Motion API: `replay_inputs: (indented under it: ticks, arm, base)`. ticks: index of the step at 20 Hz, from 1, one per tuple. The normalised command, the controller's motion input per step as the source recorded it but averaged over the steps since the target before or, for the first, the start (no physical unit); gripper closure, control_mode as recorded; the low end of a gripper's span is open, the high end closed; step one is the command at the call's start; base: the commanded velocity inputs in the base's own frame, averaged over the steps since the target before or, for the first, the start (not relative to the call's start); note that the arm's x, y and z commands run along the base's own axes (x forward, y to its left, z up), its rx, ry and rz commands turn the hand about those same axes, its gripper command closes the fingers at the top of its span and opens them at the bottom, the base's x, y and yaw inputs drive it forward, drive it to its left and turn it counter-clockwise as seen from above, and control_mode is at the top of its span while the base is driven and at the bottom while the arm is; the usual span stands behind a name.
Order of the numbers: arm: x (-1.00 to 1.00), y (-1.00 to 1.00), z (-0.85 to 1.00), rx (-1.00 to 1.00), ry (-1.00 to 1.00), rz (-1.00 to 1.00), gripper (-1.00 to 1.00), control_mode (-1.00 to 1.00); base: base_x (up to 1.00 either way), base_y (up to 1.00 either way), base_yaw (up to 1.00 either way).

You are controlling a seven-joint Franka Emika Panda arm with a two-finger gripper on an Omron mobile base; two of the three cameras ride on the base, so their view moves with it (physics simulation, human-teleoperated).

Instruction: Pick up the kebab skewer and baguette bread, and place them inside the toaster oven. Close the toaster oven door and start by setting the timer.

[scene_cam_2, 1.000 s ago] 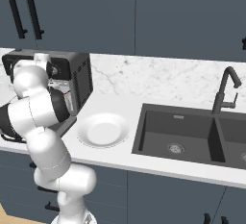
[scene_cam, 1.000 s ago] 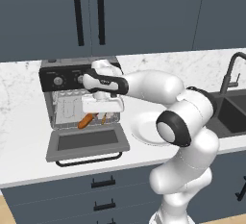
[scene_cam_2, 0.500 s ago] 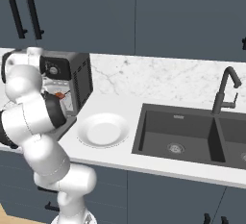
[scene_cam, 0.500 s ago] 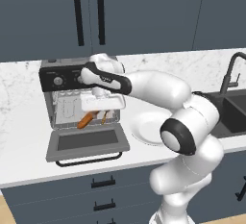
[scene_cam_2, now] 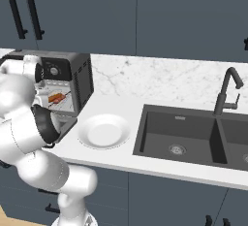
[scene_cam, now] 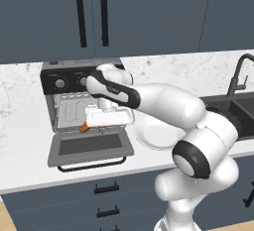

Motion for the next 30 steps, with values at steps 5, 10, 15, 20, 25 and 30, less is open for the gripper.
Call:
replay_inputs:
  ticks: [5,10,15,20,25,30]
  arm:
    - [-0.13,0.00,-0.28,-0.01,0.10,-0.11,-1.00,-1.00]
    - [0.02,0.02,-0.22,-0.10,-0.04,-0.01,-1.00,-1.00]
    - [0.05,0.01,-0.12,-0.12,-0.13,0.00,-1.00,-1.00]
    - [0.38,0.00,-0.27,-0.05,0.00,0.00,-1.00,-1.00]
    - [0.41,0.03,-0.22,0.00,0.00,0.00,-1.00,-1.00]
    - [0.20,0.23,-0.28,0.00,-0.05,-0.02,-1.00,-1.00]
  base:
    - [0.00,0.00,0.00]
    - [0.00,0.00,0.00]
    - [0.00,0.00,0.00]
    - [0.00,0.00,0.00]
    - [0.00,0.00,0.00]
    - [0.00,0.00,0.00]
